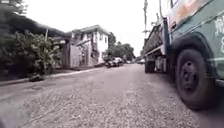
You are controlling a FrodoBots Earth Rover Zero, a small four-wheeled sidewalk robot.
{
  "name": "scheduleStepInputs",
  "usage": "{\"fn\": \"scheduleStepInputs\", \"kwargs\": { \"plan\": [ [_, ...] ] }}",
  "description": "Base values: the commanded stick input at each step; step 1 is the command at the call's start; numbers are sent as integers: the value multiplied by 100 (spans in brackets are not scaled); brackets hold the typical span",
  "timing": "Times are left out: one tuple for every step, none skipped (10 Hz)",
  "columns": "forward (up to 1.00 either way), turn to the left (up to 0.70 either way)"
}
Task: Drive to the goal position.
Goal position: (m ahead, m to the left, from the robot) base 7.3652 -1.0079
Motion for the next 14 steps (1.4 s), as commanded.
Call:
{"fn": "scheduleStepInputs", "kwargs": {
  "plan": [
    [100, 0],
    [100, 0],
    [100, 0],
    [100, 0],
    [100, 0],
    [100, 0],
    [100, 0],
    [100, 0],
    [100, 0],
    [100, 0],
    [100, -10],
    [100, -27],
    [100, -27],
    [100, -27]
  ]
}}
